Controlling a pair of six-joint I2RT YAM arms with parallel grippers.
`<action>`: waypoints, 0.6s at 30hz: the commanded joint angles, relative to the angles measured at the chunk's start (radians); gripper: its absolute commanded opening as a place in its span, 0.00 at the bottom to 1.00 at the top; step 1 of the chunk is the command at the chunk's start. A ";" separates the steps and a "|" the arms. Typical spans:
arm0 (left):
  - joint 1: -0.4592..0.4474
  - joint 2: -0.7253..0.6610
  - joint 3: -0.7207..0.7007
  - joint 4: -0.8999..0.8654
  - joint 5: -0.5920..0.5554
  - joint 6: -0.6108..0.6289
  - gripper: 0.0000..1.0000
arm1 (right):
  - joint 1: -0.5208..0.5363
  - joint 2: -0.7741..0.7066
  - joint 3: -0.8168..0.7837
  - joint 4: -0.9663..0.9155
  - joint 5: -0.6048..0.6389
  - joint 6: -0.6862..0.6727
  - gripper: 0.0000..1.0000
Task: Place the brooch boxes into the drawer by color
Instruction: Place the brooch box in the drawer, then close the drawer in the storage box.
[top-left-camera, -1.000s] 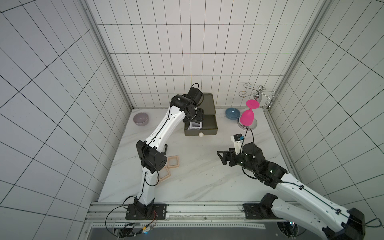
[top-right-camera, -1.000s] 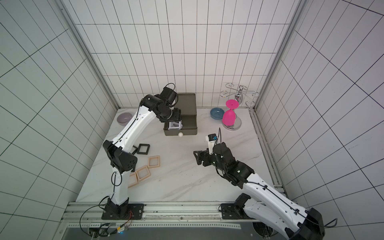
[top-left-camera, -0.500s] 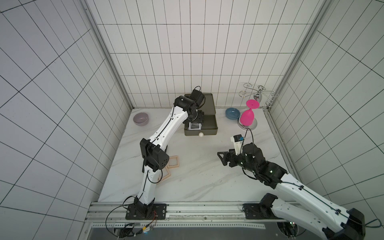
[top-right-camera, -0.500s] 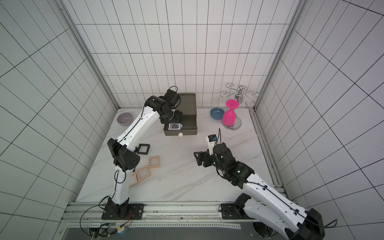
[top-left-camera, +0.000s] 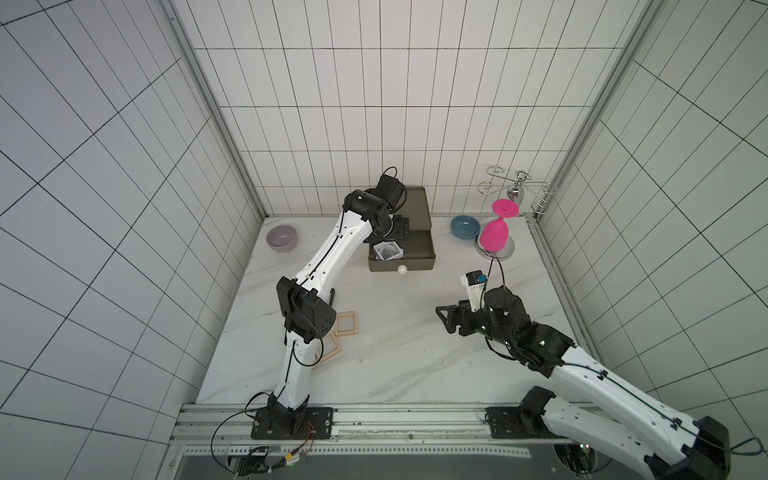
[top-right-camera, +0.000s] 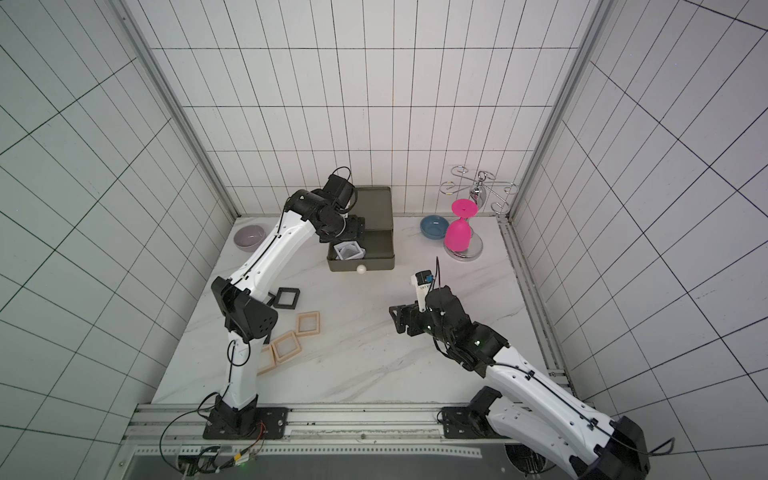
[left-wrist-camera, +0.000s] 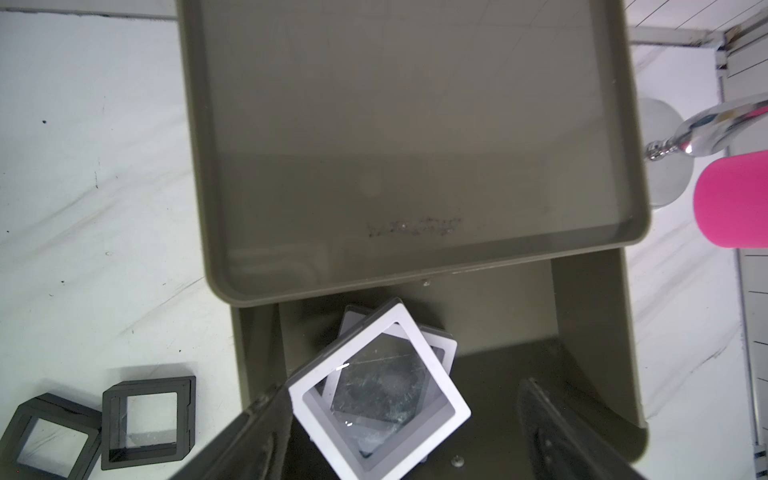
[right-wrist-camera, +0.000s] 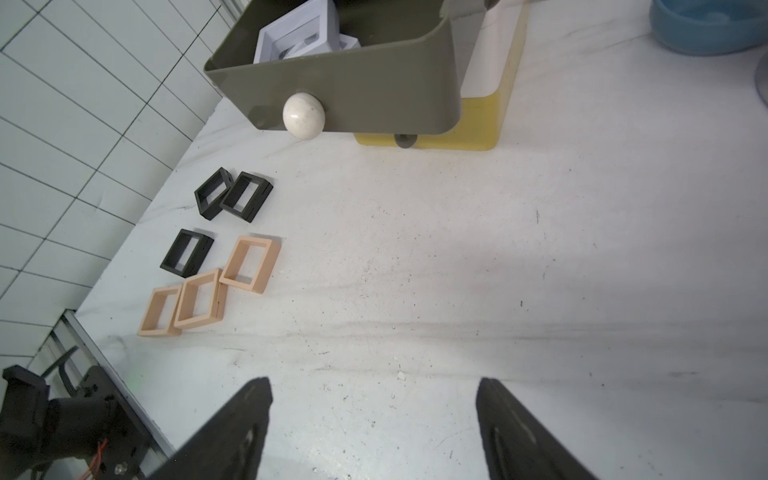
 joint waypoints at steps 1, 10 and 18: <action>0.033 -0.157 -0.005 0.068 0.024 -0.003 0.91 | -0.011 0.027 0.101 0.019 -0.041 0.002 0.56; 0.281 -0.693 -0.688 0.379 0.139 0.043 0.92 | -0.024 0.254 0.297 0.043 -0.135 0.038 0.00; 0.506 -0.993 -1.139 0.532 0.192 0.175 0.94 | -0.094 0.485 0.405 0.045 -0.203 0.032 0.00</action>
